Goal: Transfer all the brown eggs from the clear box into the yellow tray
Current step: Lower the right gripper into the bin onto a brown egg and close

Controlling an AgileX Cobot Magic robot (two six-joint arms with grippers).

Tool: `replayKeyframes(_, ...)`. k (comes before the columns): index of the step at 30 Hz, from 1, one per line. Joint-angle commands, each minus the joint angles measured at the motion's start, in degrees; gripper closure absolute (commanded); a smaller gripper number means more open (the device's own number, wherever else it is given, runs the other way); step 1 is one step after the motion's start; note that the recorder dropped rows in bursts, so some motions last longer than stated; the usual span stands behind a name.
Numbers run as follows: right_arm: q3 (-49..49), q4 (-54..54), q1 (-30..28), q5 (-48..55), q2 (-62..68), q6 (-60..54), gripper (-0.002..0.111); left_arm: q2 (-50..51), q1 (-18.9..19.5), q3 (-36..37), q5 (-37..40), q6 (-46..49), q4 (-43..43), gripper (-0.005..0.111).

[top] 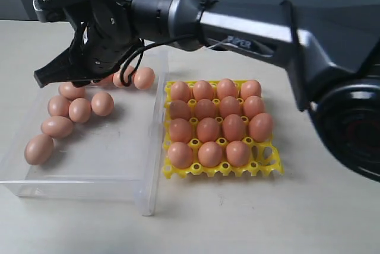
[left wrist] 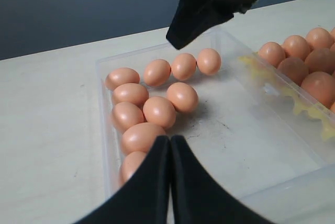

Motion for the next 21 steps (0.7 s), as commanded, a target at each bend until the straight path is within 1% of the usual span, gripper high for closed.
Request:
replayKeyframes(1,-9.41,2.32,-0.80,10.59,7.34,-1.57,0.073,-0.28,-0.07,0.23,-0.59,-0.15,0.00,0.106)
replayKeyframes(2,-11.28,2.36,-0.80,11.31,8.83,-1.57,0.073,-0.28,-0.07,0.23,-0.59,-0.15,0.00,0.106)
replayKeyframes(4,-12.04,2.36,-0.80,11.18,10.04,-1.57,0.073,-0.28,-0.07,0.23,-0.59,-0.15,0.00,0.106)
replayKeyframes(10,-12.04,2.15,-2.92,9.06,13.38,-1.57,0.072,-0.28,-0.07,0.23,-0.59,-0.15,0.00,0.106)
replayKeyframes(12,-12.04,2.51,-3.57,8.55,13.66,-1.57,0.069,-0.28,-0.07,0.23,-0.59,-0.15,0.00,0.106)
replayKeyframes(16,-12.04,2.13,-3.96,6.46,14.35,-1.45,0.052,-0.28,-0.07,0.23,-0.59,-0.15,0.00,0.106)
replayKeyframes(17,-12.04,2.13,-3.96,5.90,14.48,-1.45,0.051,-0.28,-0.07,0.23,-0.59,-0.15,0.00,0.106)
replayKeyframes(21,-12.04,2.06,-3.96,3.60,15.38,-1.45,0.054,-0.28,-0.07,0.23,-0.59,-0.15,0.00,0.106)
